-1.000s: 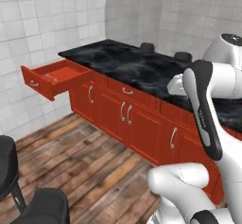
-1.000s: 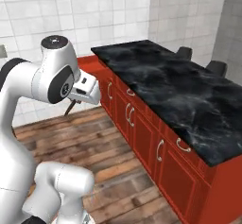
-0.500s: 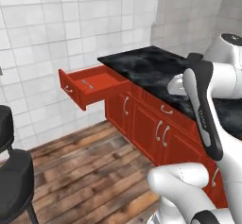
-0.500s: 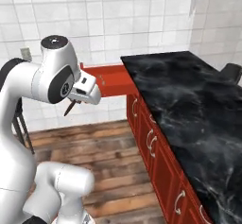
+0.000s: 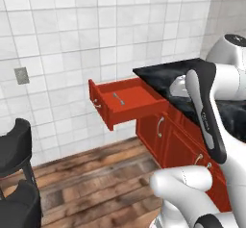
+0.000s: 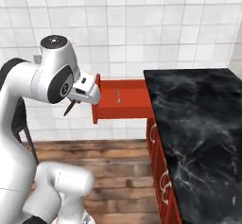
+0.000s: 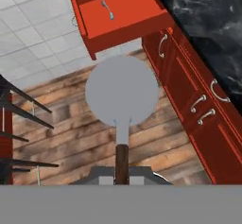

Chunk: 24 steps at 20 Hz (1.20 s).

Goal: Organize the utensils by type. Pick up the wooden spoons from the counter and place them in the open cabinet. Then pick up the metallic utensils from the counter and place them in the open drawer.

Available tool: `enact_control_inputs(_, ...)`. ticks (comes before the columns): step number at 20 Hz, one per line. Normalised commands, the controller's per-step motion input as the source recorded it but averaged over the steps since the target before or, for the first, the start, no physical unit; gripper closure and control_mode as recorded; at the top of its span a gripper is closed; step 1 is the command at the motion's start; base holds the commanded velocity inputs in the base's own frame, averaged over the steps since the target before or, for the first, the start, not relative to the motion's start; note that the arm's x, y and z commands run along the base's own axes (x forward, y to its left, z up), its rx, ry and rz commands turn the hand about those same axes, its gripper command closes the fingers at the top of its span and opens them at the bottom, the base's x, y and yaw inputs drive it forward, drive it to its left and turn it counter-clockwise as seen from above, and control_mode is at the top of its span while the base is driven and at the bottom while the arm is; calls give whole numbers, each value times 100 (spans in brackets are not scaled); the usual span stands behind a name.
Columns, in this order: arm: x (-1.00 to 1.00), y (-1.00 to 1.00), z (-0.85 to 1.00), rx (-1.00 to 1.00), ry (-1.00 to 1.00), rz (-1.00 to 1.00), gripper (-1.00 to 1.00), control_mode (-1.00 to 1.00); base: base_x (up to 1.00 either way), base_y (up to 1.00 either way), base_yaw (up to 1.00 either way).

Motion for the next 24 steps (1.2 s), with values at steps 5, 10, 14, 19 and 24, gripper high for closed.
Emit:
enact_control_inputs(5, 0, 0, 0, 0, 0, 0, 100, 100, 93, -36, 31)
enact_control_inputs(10, 0, 0, 0, 0, 0, 0, 100, 100, 93, -40, 27)
enact_control_inputs(14, 0, 0, 0, 0, 0, 0, 100, 100, 87, -45, 20)
enact_control_inputs(19, 0, 0, 0, 0, 0, 0, 100, 100, 61, -51, 21)
enact_control_inputs(24, 0, 0, 0, 0, 0, 0, 100, 100, 22, -17, 9)
